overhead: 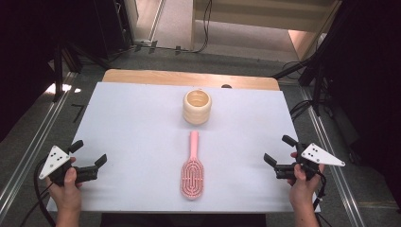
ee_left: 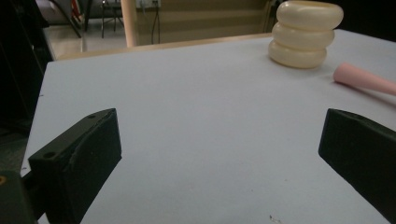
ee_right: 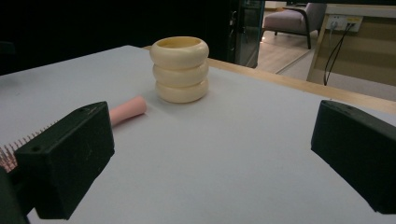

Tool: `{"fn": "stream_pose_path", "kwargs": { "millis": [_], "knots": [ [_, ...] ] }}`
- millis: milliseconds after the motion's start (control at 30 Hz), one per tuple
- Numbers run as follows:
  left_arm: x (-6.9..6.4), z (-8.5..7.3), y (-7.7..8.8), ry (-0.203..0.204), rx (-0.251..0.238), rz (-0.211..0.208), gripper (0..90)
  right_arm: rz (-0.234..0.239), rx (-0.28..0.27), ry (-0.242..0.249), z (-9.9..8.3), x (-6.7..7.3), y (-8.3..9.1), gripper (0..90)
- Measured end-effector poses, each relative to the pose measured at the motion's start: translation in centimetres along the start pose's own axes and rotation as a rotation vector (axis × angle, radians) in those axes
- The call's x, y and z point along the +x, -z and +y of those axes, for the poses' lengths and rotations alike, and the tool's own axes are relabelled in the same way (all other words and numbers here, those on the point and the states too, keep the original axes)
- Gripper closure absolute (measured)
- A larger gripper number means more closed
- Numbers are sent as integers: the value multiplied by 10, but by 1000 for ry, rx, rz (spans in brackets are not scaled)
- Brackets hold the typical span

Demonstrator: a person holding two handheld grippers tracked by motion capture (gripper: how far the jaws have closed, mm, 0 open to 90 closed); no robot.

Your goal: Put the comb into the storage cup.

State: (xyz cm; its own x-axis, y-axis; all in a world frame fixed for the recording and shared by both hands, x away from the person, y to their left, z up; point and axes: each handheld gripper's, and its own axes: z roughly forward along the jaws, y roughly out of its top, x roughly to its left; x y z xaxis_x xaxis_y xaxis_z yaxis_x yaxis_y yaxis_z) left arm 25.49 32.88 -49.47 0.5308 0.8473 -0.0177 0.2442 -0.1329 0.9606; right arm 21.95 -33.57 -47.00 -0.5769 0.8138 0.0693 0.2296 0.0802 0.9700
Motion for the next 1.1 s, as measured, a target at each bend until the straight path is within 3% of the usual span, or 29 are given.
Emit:
{"fn": "stream_pose_path", "kwargs": {
  "millis": [100, 500, 533, 633, 667, 933, 1000, 1067, 1100],
  "knots": [
    [0, 0, 2, 3, -15, -13, 0, 3, -1, -9, 10, 2, -6, 0],
    [-2, 0, -1, -13, 0, -26, 0, 14, 12, 10, 33, 7, -28, 0],
    [-2, 0, -1, -13, 0, -27, 0, 13, 10, 12, 35, 8, -30, 30],
    [-3, 0, -1, -19, 7, -23, 0, 30, 1, 29, 41, 8, -36, 55],
    [-3, 0, -1, -20, 8, -23, 0, 59, -9, 37, 44, 9, -38, 55],
    [-3, 1, -4, -21, 18, -38, 0, 95, 59, 34, 49, 15, -60, 56],
    [-3, 1, -5, -21, 22, -43, 0, 117, 83, 39, 49, 22, -70, 109],
    [-3, 1, -5, -26, 26, -44, 0, 120, 94, 43, 50, 25, -74, 116],
    [-4, 1, -6, -27, 26, -44, 0, 144, 119, 54, 52, 32, -80, 117]
  ]
}}
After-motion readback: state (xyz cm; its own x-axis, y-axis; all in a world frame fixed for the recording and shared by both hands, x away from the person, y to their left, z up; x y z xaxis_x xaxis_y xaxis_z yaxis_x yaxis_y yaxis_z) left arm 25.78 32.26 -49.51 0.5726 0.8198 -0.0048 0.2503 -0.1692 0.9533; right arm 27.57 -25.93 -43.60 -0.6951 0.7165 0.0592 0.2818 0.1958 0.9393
